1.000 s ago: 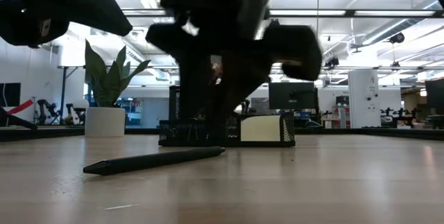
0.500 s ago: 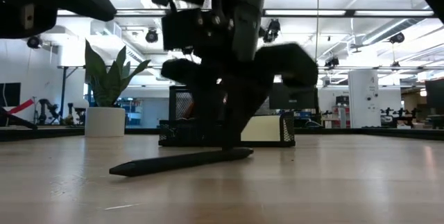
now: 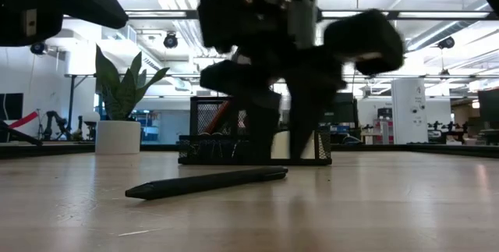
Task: Pick and place office supplies into organizer
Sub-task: Put the black pen into the black desk organizer
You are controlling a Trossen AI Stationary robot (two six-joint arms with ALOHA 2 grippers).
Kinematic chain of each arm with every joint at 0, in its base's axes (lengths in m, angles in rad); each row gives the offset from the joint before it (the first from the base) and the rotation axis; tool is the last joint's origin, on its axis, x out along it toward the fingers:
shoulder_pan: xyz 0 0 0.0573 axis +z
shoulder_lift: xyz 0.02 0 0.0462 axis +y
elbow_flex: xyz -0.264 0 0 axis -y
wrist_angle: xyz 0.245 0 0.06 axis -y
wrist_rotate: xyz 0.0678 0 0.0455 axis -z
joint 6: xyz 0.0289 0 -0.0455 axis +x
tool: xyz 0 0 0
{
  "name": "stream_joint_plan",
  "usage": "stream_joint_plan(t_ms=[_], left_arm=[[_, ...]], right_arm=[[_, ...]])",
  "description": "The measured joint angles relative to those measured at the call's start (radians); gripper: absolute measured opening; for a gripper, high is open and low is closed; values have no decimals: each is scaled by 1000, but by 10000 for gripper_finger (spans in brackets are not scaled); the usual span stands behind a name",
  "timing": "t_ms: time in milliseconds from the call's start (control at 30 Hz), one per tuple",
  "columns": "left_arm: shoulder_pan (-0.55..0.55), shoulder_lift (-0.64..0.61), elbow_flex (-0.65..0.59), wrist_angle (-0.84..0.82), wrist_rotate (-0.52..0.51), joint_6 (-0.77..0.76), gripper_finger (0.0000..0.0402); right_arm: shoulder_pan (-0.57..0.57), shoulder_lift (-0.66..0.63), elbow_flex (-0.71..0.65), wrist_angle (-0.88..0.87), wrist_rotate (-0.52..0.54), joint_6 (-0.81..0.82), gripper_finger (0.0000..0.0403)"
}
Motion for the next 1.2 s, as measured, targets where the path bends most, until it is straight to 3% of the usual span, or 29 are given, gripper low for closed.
stream_joint_plan(t_ms=[467, 900, 1067, 1200], left_arm=[[0, 0, -5, 0, 0, 0, 0], [0, 0, -5, 1, 0, 1, 0], [0, 0, -5, 0, 0, 5, 0], [0, 0, -5, 0, -1, 9, 0]], right_arm=[[11, 14, -44, 117, 10, 64, 138], [9, 21, -100, 144, 19, 46, 49], [12, 16, -81, 71, 95, 15, 33], [13, 2, -50, -4, 223, -18, 30]])
